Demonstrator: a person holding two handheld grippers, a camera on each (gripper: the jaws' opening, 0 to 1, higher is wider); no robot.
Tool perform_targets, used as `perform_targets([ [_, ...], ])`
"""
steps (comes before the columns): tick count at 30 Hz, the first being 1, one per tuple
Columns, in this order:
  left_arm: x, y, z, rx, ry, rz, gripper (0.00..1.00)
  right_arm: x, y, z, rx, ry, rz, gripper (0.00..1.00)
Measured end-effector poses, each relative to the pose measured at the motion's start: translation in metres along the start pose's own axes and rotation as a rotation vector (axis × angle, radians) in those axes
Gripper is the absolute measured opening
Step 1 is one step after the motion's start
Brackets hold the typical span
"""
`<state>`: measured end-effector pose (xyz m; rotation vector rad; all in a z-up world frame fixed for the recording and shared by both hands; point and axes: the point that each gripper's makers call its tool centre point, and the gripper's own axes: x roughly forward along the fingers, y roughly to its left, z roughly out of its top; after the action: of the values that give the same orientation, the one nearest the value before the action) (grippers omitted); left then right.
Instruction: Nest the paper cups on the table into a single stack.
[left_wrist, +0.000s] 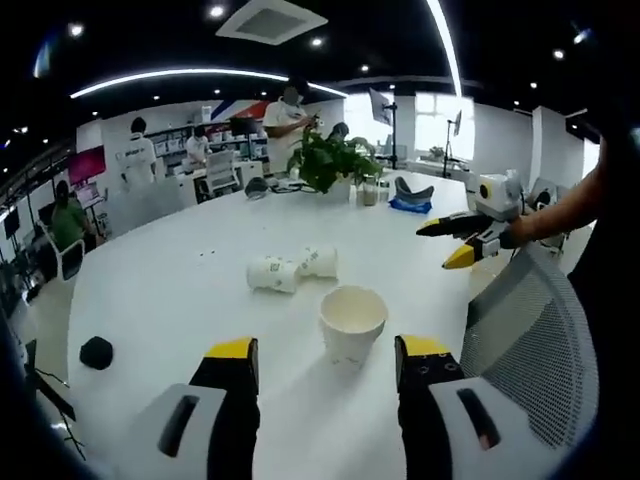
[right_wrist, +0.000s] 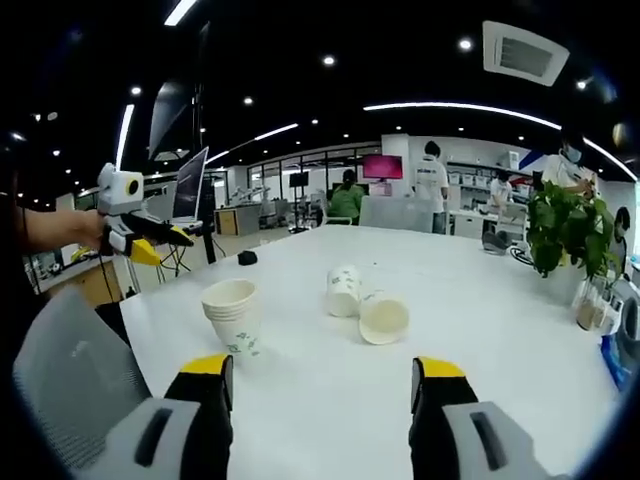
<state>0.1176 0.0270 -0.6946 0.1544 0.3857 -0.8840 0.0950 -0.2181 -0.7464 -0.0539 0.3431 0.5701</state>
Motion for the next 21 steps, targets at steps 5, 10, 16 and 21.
perform_targets([
  [5, -0.016, 0.002, 0.004, -0.011, -0.064, 0.054, 0.54, 0.009, -0.003, 0.001, 0.007, 0.008, 0.01, 0.71],
  [10, -0.028, -0.002, -0.014, 0.0, -0.048, 0.089, 0.56, 0.023, -0.003, 0.002, 0.009, 0.02, 0.033, 0.71],
  [16, -0.034, -0.016, -0.039, 0.026, 0.0, 0.074, 0.6, 0.039, -0.01, 0.002, -0.034, 0.043, 0.035, 0.68],
  [21, -0.033, -0.018, -0.046, -0.036, -0.037, 0.077, 0.61, 0.05, -0.017, 0.002, -0.001, 0.041, 0.029, 0.69],
])
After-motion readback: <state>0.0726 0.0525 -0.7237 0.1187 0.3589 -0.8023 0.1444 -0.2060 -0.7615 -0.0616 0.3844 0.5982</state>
